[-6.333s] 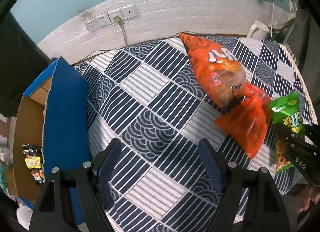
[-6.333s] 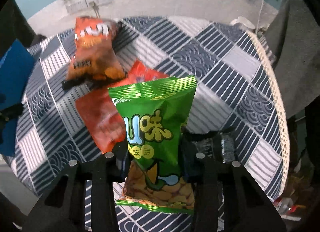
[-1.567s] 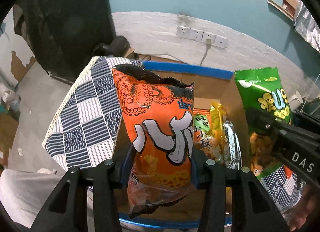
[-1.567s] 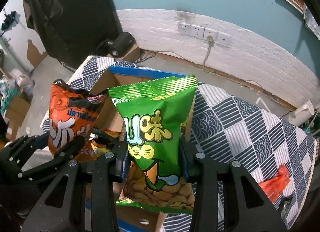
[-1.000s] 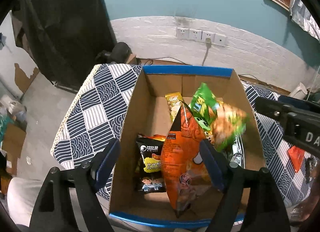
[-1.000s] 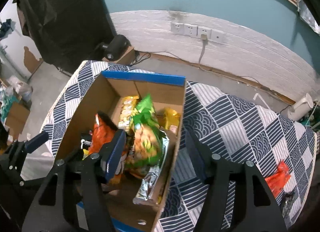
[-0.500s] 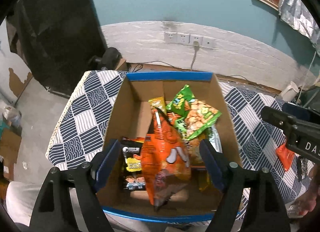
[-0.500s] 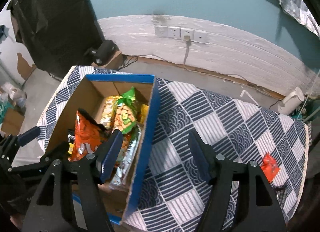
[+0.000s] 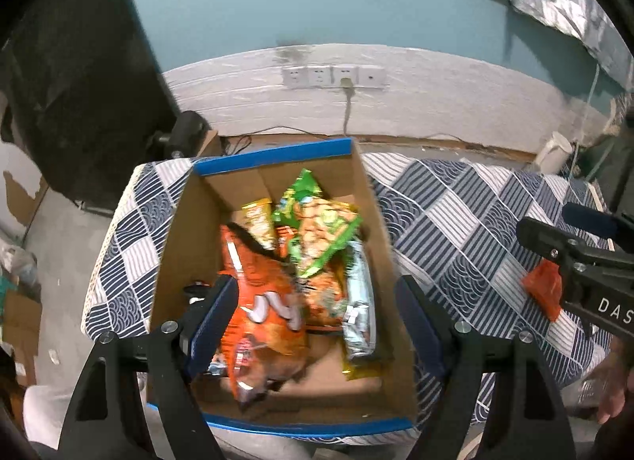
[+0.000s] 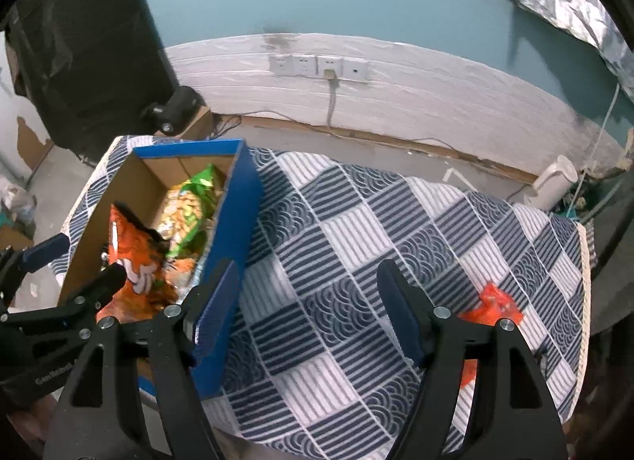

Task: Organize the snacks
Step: 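Move both tools over the red bag and black bag on the tablecloth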

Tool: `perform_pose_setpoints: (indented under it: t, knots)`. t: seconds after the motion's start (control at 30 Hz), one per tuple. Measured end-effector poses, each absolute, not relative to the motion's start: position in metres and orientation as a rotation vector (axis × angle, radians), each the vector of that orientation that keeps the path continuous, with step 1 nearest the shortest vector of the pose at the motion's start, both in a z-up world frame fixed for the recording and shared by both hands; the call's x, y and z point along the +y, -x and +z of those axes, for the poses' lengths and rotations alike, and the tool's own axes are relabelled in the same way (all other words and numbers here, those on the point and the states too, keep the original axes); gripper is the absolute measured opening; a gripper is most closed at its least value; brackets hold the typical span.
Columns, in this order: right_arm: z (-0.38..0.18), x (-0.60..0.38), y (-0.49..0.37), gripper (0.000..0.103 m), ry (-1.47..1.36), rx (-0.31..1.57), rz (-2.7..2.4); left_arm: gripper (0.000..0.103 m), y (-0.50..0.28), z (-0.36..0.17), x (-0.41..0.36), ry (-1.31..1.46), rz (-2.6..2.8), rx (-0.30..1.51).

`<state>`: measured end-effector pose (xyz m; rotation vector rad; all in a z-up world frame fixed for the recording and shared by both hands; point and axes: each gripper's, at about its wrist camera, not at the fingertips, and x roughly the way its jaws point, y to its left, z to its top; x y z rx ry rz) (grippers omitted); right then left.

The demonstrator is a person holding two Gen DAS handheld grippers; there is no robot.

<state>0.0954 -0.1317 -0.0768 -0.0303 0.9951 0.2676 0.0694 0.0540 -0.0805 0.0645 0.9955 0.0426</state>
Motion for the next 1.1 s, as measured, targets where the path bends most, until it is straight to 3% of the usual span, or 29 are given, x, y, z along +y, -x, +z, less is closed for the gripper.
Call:
perform_pose_setpoints:
  t: [0.37, 0.47, 0.6, 0.7, 1.1]
  knots:
    - [-0.085, -0.192, -0.082, 0.074, -0.023, 1.013, 0.194, 0.082, -0.067, -0.087, -0.005, -0.122, -0.041, 1.021]
    - [-0.086, -0.206, -0.078, 0.080, -0.021, 1.011, 0.170, 0.082, -0.068, -0.091, -0.021, -0.134, -0.066, 1.038]
    - [-0.092, -0.233, -0.073, 0.080, -0.034, 1.026, 0.136, 0.083, -0.068, -0.095, -0.043, -0.164, -0.098, 1.047]
    - [-0.100, -0.258, -0.069, 0.080, -0.042, 1.049, 0.096, 0.088, -0.068, -0.102, -0.061, -0.163, -0.139, 1.076]
    - [-0.138, -0.353, -0.062, 0.080, -0.082, 1.164, -0.062, 0.088, -0.072, -0.123, -0.131, -0.231, -0.252, 1.125]
